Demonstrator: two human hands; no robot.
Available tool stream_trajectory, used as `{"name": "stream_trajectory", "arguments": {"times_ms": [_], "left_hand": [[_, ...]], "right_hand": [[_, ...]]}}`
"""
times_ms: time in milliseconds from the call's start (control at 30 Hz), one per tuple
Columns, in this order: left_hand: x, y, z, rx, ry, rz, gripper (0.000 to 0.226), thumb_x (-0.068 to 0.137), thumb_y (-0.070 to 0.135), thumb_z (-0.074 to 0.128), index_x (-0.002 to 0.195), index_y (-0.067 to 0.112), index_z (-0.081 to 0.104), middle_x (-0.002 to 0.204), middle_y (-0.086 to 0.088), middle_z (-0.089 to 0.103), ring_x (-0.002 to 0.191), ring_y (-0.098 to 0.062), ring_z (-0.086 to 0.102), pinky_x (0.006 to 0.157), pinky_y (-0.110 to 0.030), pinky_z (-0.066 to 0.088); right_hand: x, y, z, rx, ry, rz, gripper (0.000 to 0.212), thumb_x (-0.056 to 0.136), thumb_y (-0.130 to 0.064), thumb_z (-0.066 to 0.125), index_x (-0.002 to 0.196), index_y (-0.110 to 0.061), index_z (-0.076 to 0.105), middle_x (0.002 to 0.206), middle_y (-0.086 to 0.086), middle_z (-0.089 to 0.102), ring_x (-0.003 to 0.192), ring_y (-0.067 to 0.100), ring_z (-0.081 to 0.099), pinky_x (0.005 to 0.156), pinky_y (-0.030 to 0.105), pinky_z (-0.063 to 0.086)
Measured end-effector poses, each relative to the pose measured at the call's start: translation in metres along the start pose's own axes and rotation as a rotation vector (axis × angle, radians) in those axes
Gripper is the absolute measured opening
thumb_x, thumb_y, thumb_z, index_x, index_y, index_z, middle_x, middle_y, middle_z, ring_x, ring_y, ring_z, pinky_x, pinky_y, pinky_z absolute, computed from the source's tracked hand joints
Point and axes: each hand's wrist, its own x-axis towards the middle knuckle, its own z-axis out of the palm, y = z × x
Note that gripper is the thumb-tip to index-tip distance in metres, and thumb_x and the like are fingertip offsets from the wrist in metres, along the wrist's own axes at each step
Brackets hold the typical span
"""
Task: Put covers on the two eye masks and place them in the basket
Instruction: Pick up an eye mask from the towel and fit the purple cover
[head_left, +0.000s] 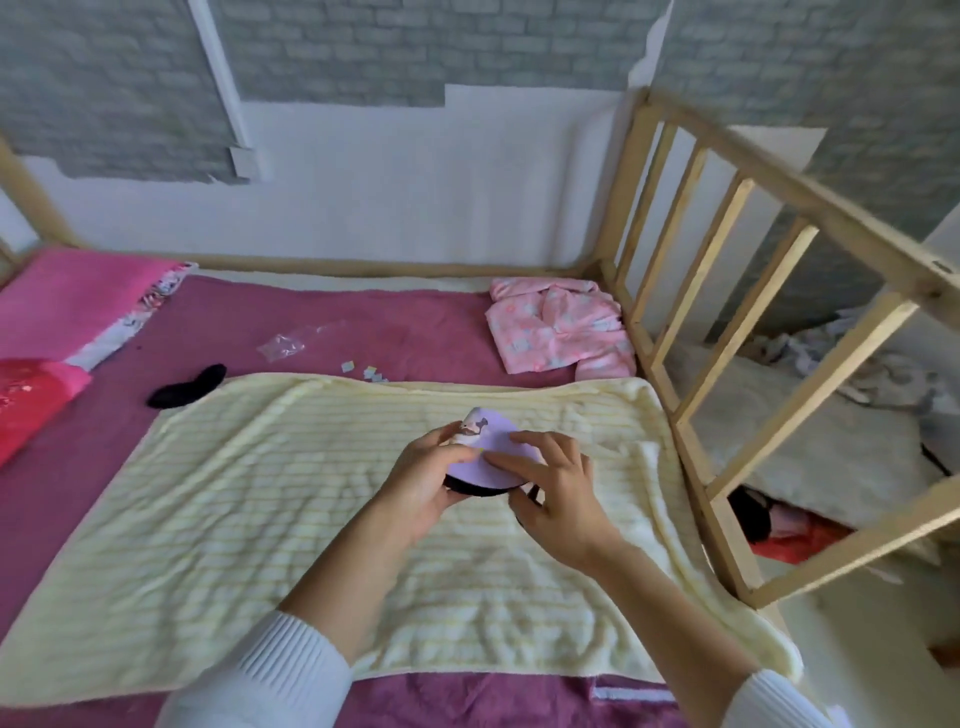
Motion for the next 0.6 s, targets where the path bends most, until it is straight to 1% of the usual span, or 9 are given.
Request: {"name": "stream_trajectory", "arguments": {"times_ms": [100, 167, 200, 300, 333, 400, 433, 533, 600], "left_hand": [[-0.023, -0.002, -0.004, 0.052, 0.067, 0.055, 0.043, 0.08, -0.006, 0.054, 0.115, 0.014, 0.068, 0.102, -0.006, 0.07, 0.089, -0.023, 0.064, 0.063, -0.028, 0.056], [-0.04, 0.0, -0.007, 0.068, 0.041, 0.08, 0.046, 0.079, -0.007, 0.056, 0.117, 0.017, 0.067, 0.105, -0.003, 0.072, 0.093, -0.021, 0.065, 0.069, -0.028, 0.053], [-0.047, 0.001, -0.008, 0.079, 0.025, 0.086, 0.047, 0.079, -0.008, 0.056, 0.119, 0.017, 0.066, 0.107, -0.003, 0.071, 0.095, -0.02, 0.064, 0.076, -0.03, 0.051], [-0.067, 0.007, -0.01, 0.182, -0.011, 0.101, 0.043, 0.08, -0.005, 0.059, 0.117, 0.017, 0.067, 0.106, -0.001, 0.071, 0.094, -0.018, 0.063, 0.08, -0.031, 0.046], [-0.072, 0.01, -0.011, 0.282, -0.002, 0.113, 0.037, 0.081, 0.001, 0.063, 0.114, 0.018, 0.068, 0.103, 0.001, 0.07, 0.092, -0.017, 0.062, 0.079, -0.031, 0.046], [-0.08, 0.018, -0.016, 0.5, 0.043, 0.137, 0.029, 0.081, 0.017, 0.07, 0.11, 0.019, 0.069, 0.097, 0.003, 0.066, 0.09, -0.014, 0.059, 0.079, -0.03, 0.046], [-0.082, 0.022, -0.019, 0.54, 0.068, 0.151, 0.028, 0.08, 0.021, 0.072, 0.108, 0.021, 0.07, 0.095, 0.005, 0.066, 0.09, -0.013, 0.059, 0.078, -0.029, 0.047], [-0.087, 0.036, -0.028, 0.435, 0.128, 0.186, 0.02, 0.079, 0.021, 0.073, 0.098, 0.028, 0.072, 0.094, 0.015, 0.07, 0.094, -0.005, 0.063, 0.081, -0.031, 0.053], [-0.091, 0.043, -0.036, 0.365, 0.152, 0.195, 0.017, 0.078, 0.019, 0.074, 0.092, 0.03, 0.074, 0.092, 0.021, 0.072, 0.098, -0.002, 0.063, 0.087, -0.036, 0.053]], "right_hand": [[-0.012, -0.015, -0.008, 0.523, 0.033, 0.245, 0.05, 0.069, -0.026, 0.053, 0.116, -0.04, 0.06, 0.124, -0.024, 0.049, 0.118, -0.001, 0.034, 0.1, 0.023, 0.028], [-0.013, -0.021, -0.016, 0.793, 0.031, 0.405, 0.048, 0.07, -0.027, 0.054, 0.117, -0.033, 0.061, 0.123, -0.013, 0.056, 0.119, 0.003, 0.045, 0.103, 0.031, 0.035], [-0.013, -0.024, -0.02, 0.856, -0.005, 0.425, 0.043, 0.071, -0.026, 0.054, 0.112, -0.026, 0.064, 0.115, -0.007, 0.063, 0.109, 0.007, 0.055, 0.097, 0.031, 0.041], [-0.015, -0.039, -0.028, 0.834, -0.081, 0.348, 0.012, 0.077, -0.015, 0.06, 0.079, -0.017, 0.072, 0.072, -0.012, 0.07, 0.069, 0.006, 0.06, 0.067, 0.017, 0.046], [-0.015, -0.043, -0.029, 0.813, -0.084, 0.327, 0.012, 0.081, -0.011, 0.062, 0.075, -0.016, 0.071, 0.067, -0.013, 0.068, 0.064, 0.005, 0.058, 0.063, 0.015, 0.045], [-0.014, -0.047, -0.029, 0.79, -0.076, 0.309, 0.012, 0.084, -0.01, 0.064, 0.078, 0.0, 0.067, 0.069, -0.003, 0.062, 0.066, 0.011, 0.052, 0.065, 0.024, 0.042], [-0.014, -0.05, -0.031, 0.786, -0.064, 0.298, 0.021, 0.083, -0.013, 0.067, 0.081, 0.007, 0.062, 0.069, 0.001, 0.057, 0.066, 0.012, 0.049, 0.064, 0.026, 0.039], [-0.013, -0.06, -0.037, 0.792, -0.025, 0.291, 0.027, 0.071, -0.022, 0.08, 0.082, -0.004, 0.064, 0.062, -0.007, 0.059, 0.055, 0.007, 0.05, 0.052, 0.015, 0.039], [-0.012, -0.068, -0.035, 0.791, -0.067, 0.276, 0.019, 0.067, -0.014, 0.082, 0.074, -0.012, 0.064, 0.059, -0.008, 0.059, 0.054, 0.01, 0.05, 0.052, 0.017, 0.04]]}}
